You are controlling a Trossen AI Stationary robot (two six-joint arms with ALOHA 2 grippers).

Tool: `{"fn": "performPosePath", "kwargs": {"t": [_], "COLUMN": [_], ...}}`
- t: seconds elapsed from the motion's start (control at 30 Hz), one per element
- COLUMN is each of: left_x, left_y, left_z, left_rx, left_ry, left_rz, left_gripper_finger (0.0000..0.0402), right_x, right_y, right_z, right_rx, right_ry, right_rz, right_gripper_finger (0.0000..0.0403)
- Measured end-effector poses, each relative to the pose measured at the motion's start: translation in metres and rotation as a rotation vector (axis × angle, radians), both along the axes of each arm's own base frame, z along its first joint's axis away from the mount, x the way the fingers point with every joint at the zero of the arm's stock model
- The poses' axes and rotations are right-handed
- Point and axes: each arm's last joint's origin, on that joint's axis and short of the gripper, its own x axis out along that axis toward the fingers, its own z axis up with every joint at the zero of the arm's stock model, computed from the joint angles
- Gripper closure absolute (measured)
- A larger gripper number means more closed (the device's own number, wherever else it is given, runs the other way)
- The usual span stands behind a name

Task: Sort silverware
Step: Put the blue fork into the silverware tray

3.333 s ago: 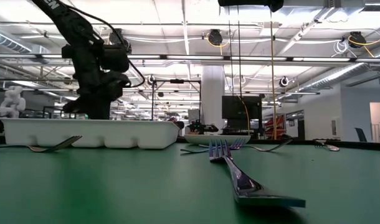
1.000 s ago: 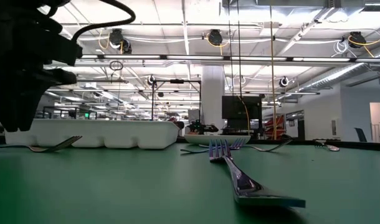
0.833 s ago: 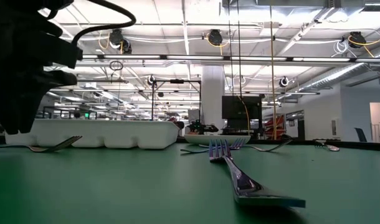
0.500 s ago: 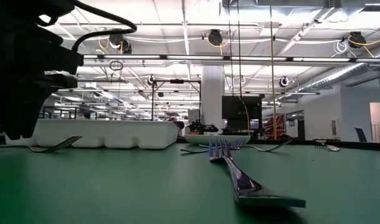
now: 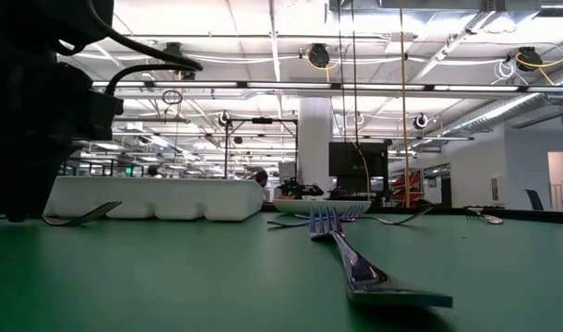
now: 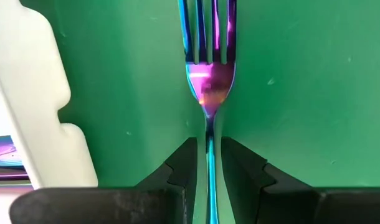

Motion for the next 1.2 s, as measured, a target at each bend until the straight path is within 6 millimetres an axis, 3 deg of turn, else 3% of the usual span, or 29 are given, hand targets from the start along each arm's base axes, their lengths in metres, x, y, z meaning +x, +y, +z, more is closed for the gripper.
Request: {"fn": "performPosePath", "kwargs": {"t": [1.0, 1.2], "left_x": [-0.001, -0.001], "left_y": [0.004, 0.003], "left_z": [-0.011, -0.011], "left_rx": [-0.072, -0.073], "left_ry": [-0.012, -0.016], "left_rz": [0.031, 0.032], "left_gripper_finger": [0.0327, 0.0362], "right_x": [0.0, 0.0], "right_y": [0.0, 0.0], "right_z": [0.0, 0.0], "right_rx": [-0.002, -0.002], "right_ry": [0.002, 0.002], "right_rz": [-0.001, -0.001], "right_gripper_finger": [0.0204, 0.0204]}}
